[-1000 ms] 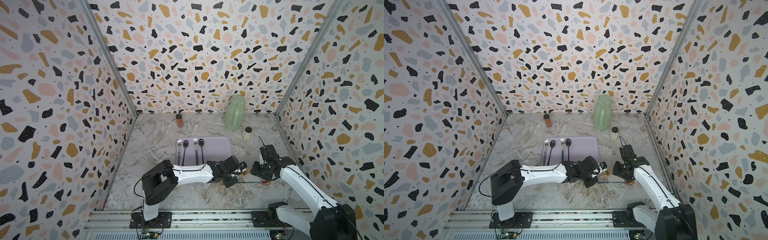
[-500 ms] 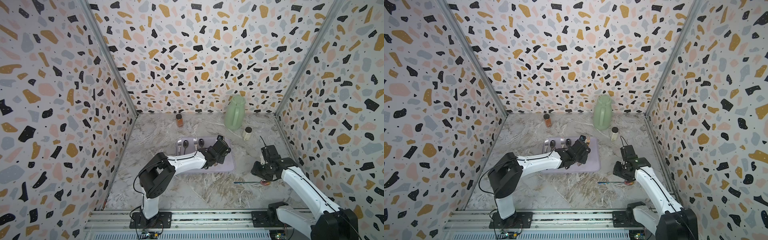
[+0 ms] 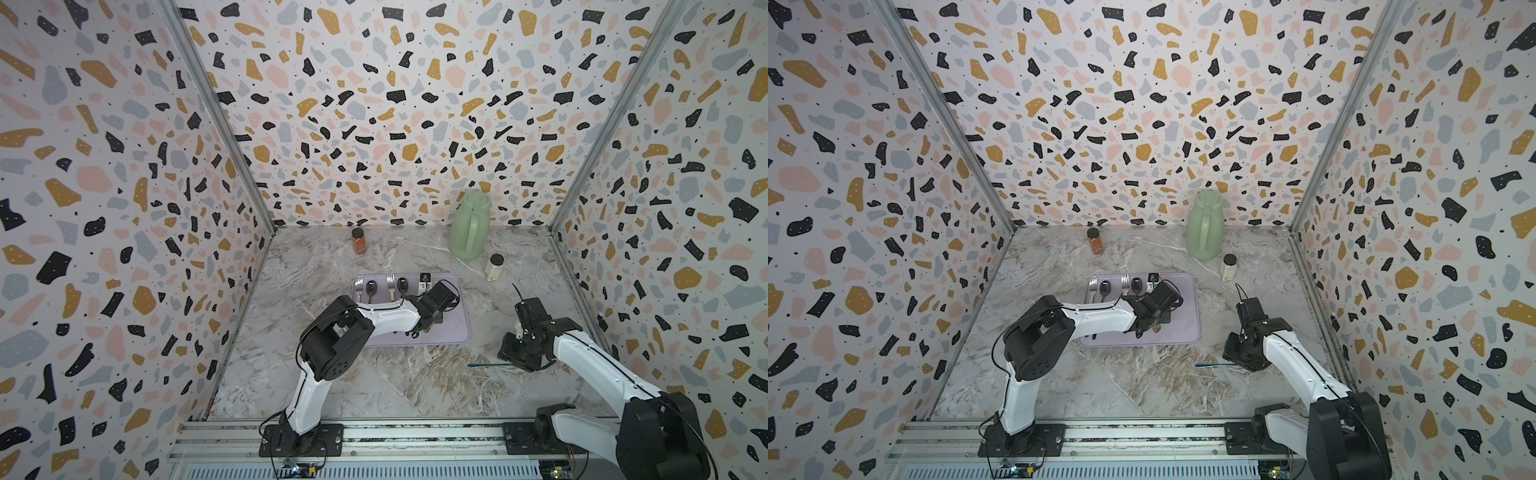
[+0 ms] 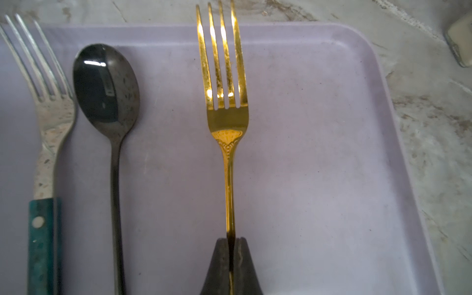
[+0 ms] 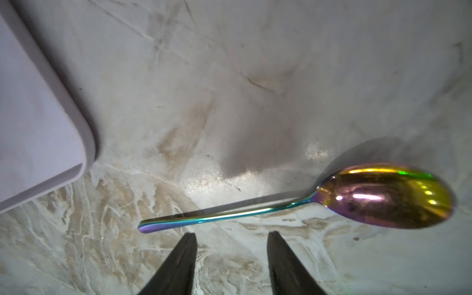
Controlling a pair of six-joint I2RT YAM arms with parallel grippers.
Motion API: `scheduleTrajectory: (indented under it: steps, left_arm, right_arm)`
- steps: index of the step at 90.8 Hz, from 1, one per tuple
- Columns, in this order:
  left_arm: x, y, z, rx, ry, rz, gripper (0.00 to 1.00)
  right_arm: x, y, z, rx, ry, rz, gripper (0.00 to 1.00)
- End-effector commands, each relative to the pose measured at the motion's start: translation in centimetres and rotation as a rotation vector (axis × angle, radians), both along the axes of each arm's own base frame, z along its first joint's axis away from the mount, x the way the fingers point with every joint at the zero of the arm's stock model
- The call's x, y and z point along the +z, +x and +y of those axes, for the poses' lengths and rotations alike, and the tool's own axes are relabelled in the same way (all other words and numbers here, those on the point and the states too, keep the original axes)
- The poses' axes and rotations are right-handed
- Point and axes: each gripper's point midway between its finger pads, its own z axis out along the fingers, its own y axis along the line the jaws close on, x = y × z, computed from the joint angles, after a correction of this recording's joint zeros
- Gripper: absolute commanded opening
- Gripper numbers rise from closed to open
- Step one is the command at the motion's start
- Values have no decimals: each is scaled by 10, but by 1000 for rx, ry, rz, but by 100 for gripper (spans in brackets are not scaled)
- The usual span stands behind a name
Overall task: Set the spoon and fork side by side
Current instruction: Place the fork on the tray.
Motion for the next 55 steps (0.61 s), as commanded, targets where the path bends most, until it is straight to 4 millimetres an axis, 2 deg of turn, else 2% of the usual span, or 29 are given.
scheduleTrajectory:
  steps: [1, 14, 28, 41, 55]
  left_arm:
    - [5, 5, -4, 40, -34, -3, 0]
    - [1, 2, -7, 30, -47, 19, 0]
    - [7, -1, -9, 18, -67, 29, 16]
    - [32, -3, -10, -20, -83, 8, 29]
    - [74, -8, -1, -58, -83, -49, 32]
  right_arm:
    - [-5, -3, -3, -12, -15, 19, 55]
    - [-11, -4, -4, -19, -21, 49, 59]
    - [-15, -4, -4, -36, -23, 61, 60]
    - [-18, -2, -1, -55, -4, 56, 60]
    - [-21, -1, -1, -66, -5, 63, 60]
